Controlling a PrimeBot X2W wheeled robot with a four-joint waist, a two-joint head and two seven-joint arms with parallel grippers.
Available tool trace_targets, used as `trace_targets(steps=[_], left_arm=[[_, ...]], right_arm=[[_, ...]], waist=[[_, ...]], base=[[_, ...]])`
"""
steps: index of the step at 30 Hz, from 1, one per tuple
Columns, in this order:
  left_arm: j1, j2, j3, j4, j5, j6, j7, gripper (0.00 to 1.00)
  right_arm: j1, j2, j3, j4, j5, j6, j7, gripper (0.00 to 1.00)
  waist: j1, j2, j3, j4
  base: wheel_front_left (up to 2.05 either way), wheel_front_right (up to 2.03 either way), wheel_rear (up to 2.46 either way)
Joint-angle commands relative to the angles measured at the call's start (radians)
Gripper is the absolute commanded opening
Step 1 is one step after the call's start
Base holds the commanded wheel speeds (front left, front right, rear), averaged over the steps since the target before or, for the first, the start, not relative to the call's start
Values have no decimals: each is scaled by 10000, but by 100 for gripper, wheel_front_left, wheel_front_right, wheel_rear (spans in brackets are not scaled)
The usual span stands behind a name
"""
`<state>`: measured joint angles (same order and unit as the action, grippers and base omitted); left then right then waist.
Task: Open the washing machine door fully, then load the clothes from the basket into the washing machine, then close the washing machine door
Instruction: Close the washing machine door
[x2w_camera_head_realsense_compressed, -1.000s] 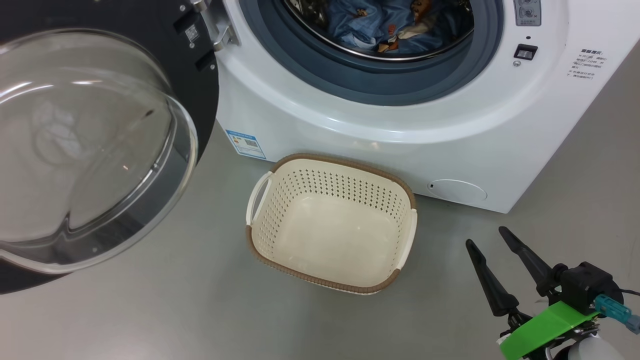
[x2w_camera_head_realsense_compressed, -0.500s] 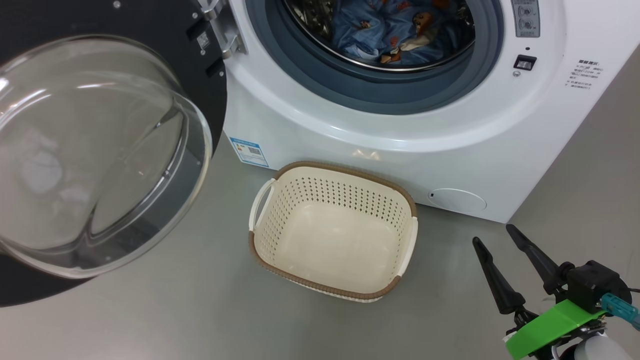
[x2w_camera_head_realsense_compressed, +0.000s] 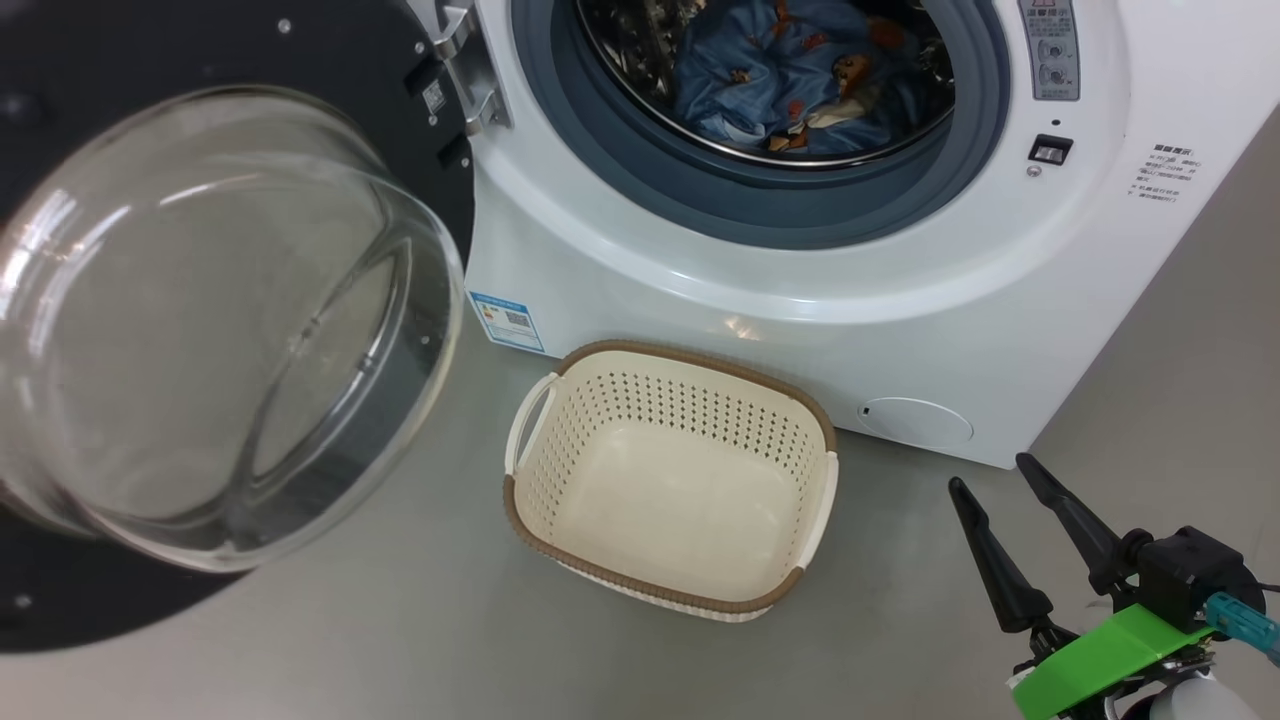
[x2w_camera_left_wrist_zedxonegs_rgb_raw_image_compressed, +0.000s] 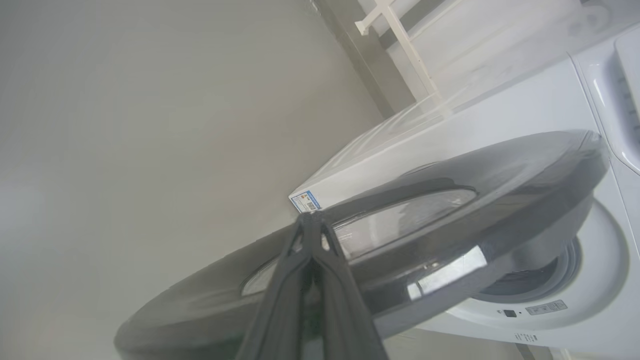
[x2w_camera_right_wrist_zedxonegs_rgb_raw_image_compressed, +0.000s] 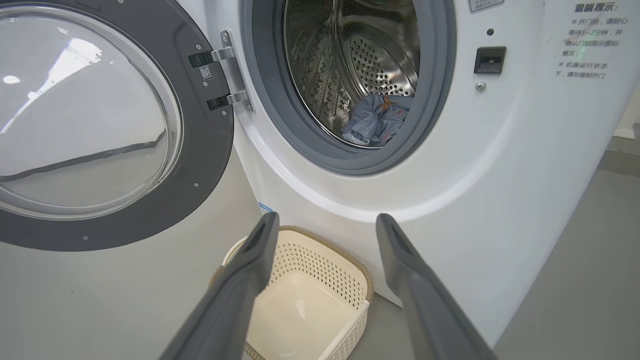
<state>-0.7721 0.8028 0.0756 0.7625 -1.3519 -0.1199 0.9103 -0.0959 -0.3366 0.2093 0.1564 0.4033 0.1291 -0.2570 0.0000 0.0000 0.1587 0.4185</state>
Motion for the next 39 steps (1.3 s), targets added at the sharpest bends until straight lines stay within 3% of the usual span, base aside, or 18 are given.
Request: trace_targets(steps=[1, 16, 28, 39], left_arm=[[184, 157, -31, -560, -248, -107, 450, 0], [1260, -7, -517, -3392, -1495, -107, 1855, 0], [1991, -880, -880, -6240, -2346, -107, 2447, 0], [1877, -1951, -1652, -7538, -2115, -107, 2222, 0]], right_arm=[[127, -63, 116, -257, -75, 16, -48, 100], [507, 83, -237, -292, -34, 16, -48, 100], [955, 191, -694, -442, -65, 16, -48, 100], [1079, 328, -862, -519, -83, 16, -48, 100]], waist=[[0, 0, -45, 11], [0, 0, -573, -26], [0, 0, -889, -522], [0, 0, -1040, -1476]], base=[[0, 0, 0], [0, 0, 0], [0, 0, 0], [0, 0, 0]])
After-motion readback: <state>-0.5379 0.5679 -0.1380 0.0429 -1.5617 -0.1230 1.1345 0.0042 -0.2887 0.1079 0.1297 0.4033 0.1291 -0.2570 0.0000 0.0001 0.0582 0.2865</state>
